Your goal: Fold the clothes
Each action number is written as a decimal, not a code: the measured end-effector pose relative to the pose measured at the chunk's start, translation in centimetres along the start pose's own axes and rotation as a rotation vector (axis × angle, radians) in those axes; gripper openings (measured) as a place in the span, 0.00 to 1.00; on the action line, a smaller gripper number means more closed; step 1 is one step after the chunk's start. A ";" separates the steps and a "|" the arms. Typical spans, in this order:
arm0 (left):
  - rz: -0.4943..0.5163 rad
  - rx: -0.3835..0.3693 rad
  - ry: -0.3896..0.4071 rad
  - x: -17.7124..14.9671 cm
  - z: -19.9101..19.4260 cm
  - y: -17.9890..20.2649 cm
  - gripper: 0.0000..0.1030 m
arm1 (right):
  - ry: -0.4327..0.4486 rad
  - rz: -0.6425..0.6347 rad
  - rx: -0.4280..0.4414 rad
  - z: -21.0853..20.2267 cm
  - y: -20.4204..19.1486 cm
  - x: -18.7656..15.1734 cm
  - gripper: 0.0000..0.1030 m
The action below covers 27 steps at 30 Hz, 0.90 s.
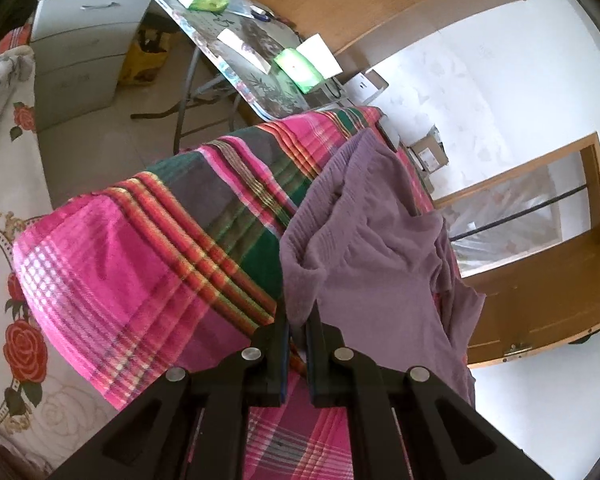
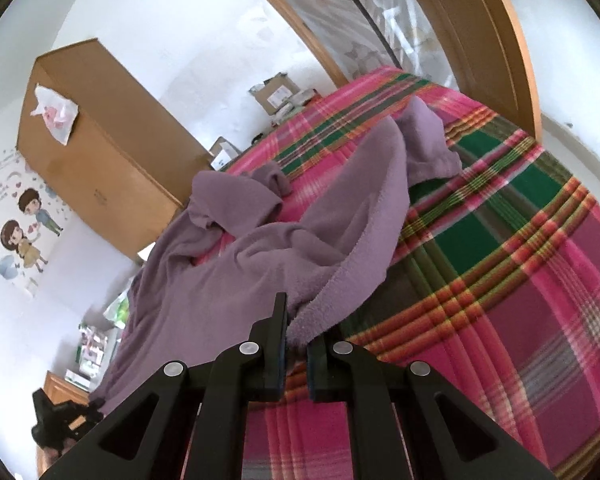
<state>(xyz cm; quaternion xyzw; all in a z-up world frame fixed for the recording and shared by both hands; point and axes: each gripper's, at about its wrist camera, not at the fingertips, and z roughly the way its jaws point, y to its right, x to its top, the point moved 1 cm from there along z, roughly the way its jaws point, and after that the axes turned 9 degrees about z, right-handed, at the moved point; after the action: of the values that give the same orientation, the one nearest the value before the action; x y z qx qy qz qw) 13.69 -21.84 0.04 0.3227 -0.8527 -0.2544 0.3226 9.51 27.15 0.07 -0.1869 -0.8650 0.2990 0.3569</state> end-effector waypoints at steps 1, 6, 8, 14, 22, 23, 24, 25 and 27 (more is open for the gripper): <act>-0.001 0.000 -0.002 0.0 0.0 -0.2 0.06 | 0.003 -0.005 0.001 -0.3 0.0 -0.1 0.07; -0.004 0.019 -0.037 -0.4 0.9 -0.8 0.07 | -0.007 -0.021 -0.044 0.1 0.3 -0.8 0.07; -0.002 0.017 -0.044 -0.4 1.0 -1.0 0.07 | -0.015 -0.018 -0.058 0.5 0.4 -1.0 0.07; 0.033 0.033 -0.056 0.0 0.6 -1.0 0.10 | -0.064 -0.057 -0.117 1.3 0.5 -1.6 0.10; 0.041 0.037 -0.058 0.9 -0.4 -1.3 0.11 | -0.083 -0.107 -0.145 0.6 0.1 -1.3 0.13; 0.038 0.036 -0.061 1.0 -0.3 -1.3 0.11 | -0.083 -0.110 -0.148 0.6 0.0 -1.2 0.13; 0.036 0.037 -0.064 1.0 -0.3 -1.3 0.11 | -0.083 -0.114 -0.151 0.7 0.0 -1.2 0.13; 0.037 0.040 -0.066 1.1 -0.3 -1.3 0.11 | -0.078 -0.119 -0.158 0.5 -0.1 -1.1 0.13; 0.043 0.044 -0.071 1.2 -0.3 -1.3 0.11 | -0.069 -0.129 -0.172 0.2 -0.3 -0.9 0.17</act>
<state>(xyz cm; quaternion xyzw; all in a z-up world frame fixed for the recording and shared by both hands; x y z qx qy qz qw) 13.69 -23.62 -0.09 0.3024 -0.8757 -0.2397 0.2902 9.93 26.34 -0.29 -0.1503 -0.9095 0.2066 0.3279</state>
